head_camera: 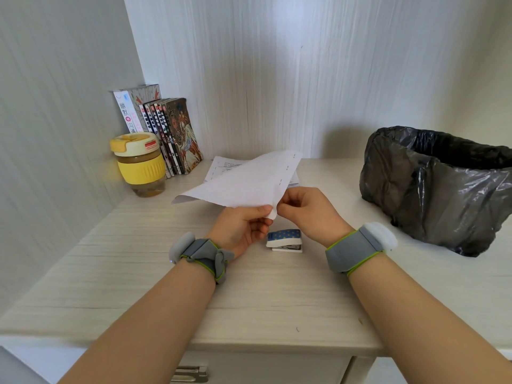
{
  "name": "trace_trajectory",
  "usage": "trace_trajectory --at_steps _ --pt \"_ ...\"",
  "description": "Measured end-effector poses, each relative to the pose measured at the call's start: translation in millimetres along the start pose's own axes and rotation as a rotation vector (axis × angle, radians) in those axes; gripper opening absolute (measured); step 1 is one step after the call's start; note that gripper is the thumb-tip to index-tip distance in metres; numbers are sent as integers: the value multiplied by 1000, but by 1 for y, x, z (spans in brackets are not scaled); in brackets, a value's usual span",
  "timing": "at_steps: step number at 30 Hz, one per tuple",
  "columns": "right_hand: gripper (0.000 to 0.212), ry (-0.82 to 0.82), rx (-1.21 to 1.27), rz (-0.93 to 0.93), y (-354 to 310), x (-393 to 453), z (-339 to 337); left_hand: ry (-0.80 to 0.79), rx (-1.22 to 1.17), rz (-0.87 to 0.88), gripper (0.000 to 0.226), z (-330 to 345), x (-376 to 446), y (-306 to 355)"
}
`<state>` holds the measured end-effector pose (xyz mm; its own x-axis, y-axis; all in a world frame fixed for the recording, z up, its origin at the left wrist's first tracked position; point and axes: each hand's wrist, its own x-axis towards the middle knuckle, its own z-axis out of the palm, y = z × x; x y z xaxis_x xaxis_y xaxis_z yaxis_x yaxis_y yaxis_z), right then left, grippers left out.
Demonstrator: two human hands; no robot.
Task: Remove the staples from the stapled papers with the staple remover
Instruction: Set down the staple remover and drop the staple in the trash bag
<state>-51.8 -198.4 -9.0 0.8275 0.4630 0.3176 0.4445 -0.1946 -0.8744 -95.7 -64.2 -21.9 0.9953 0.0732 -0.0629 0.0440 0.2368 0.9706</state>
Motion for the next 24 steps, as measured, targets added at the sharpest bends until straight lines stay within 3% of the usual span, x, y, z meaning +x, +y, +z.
trace_trajectory --at_steps 12,18,24 --pt "34 -20 -88 -75 0 -3 -1 14 -9 -24 16 -1 0 1" --pt "20 12 -207 -151 -2 -4 2 24 -30 -45 19 -1 0 2" --pt "27 38 -291 -219 -3 -4 4 27 -41 -49 21 -1 0 2"
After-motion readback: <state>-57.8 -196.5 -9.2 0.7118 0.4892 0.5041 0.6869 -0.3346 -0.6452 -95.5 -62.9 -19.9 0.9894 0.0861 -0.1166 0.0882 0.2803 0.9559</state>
